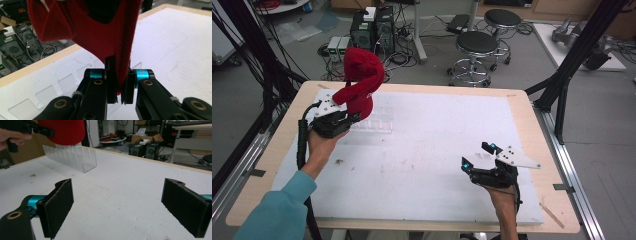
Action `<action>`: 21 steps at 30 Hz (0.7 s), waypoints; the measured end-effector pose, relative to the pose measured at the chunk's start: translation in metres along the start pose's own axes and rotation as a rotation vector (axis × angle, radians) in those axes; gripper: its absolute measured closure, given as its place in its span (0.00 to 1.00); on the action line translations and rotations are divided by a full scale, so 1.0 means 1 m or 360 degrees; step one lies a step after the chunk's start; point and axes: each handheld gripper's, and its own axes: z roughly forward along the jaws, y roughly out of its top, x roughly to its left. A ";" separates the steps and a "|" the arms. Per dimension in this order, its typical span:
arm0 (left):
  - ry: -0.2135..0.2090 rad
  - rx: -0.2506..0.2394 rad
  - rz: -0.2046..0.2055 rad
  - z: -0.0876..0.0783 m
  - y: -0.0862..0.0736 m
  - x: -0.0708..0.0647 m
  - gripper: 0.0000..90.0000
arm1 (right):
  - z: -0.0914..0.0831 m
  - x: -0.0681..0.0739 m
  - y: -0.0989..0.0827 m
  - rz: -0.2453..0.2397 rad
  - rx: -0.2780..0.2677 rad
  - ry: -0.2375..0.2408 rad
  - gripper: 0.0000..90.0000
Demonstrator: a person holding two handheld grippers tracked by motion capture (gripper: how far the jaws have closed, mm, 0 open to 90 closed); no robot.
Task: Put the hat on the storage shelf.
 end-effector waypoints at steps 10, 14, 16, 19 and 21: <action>0.0025 0.0039 -0.0003 0.013 -0.005 0.001 0.95 | 0.000 0.000 -0.022 -0.0021 -0.0085 -0.0031 0.11; 0.0039 0.0068 0.0014 0.017 -0.006 0.000 0.95 | -0.002 -0.003 -0.030 0.0010 -0.0111 -0.0046 0.11; 0.0048 0.0075 0.0013 0.019 -0.007 0.000 0.95 | -0.002 -0.003 -0.034 0.0022 -0.0112 -0.0053 0.11; 0.0063 0.0082 0.0008 0.022 -0.008 -0.001 0.95 | -0.002 -0.003 -0.036 0.0019 -0.0107 -0.0075 0.11; 0.0068 0.0094 0.0013 0.024 -0.009 -0.002 0.95 | -0.003 -0.003 -0.035 0.0019 -0.0134 -0.0076 0.11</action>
